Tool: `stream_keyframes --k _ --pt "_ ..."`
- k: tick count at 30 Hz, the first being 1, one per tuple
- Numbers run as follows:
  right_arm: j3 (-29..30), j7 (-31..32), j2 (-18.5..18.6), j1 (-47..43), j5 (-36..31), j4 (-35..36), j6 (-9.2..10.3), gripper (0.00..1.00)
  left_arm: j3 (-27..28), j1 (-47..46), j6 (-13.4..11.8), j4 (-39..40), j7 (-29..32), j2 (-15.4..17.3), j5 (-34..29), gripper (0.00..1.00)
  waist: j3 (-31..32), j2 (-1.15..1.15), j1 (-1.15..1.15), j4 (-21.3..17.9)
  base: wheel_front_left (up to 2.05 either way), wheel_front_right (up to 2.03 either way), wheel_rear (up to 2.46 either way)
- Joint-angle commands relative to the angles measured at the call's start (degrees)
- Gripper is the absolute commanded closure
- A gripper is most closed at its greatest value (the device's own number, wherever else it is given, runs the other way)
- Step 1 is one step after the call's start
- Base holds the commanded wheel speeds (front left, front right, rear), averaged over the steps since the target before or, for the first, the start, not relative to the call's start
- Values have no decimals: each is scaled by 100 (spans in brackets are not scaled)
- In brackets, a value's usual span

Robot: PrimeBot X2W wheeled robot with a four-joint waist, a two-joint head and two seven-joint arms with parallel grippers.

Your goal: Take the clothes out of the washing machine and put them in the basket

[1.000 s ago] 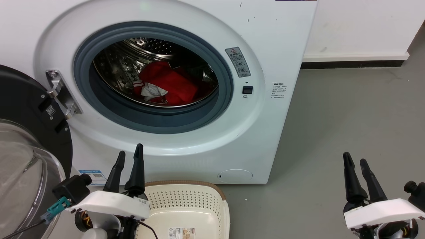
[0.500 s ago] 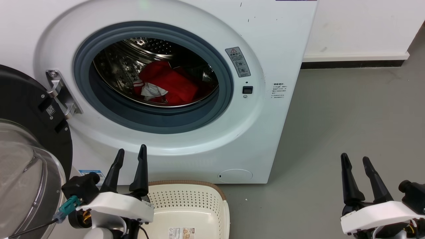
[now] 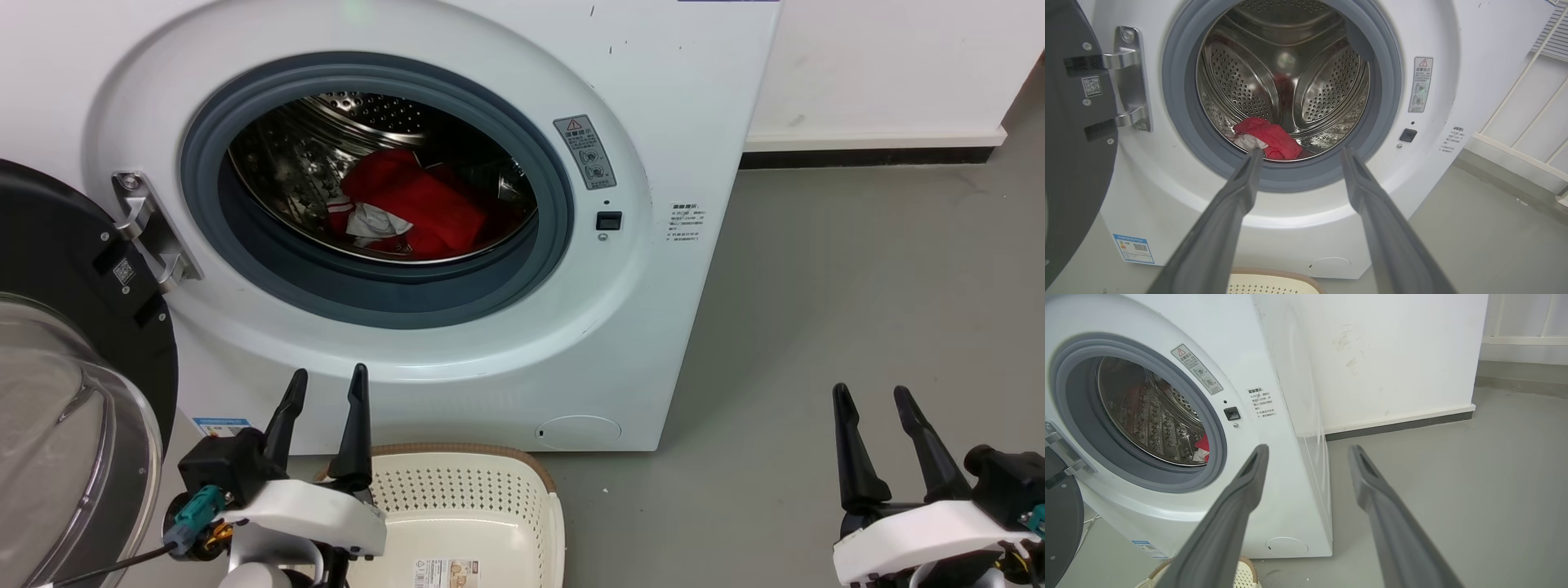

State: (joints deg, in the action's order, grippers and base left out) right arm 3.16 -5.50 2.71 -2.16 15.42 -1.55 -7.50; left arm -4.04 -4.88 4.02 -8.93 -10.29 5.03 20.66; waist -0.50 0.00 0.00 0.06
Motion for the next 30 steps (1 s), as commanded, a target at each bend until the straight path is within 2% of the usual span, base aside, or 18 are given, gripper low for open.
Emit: stream_keyframes --k 1,15,30 --pt "6 -2 26 -25 -143 81 2 0 -18 -60 -34 -4 -58 53 -159 0 2 0 0 0 0 0 0" --pt "2 6 26 -119 -937 156 2 0 -32 -68 -128 -128 -224 47 -796 0 -9 0 0 -18 0 0 0" --pt "-42 -72 26 -159 -1492 174 2 0 5 -96 -177 -285 -396 6 -1385 0 -22 0 0 -12 0 0 0"
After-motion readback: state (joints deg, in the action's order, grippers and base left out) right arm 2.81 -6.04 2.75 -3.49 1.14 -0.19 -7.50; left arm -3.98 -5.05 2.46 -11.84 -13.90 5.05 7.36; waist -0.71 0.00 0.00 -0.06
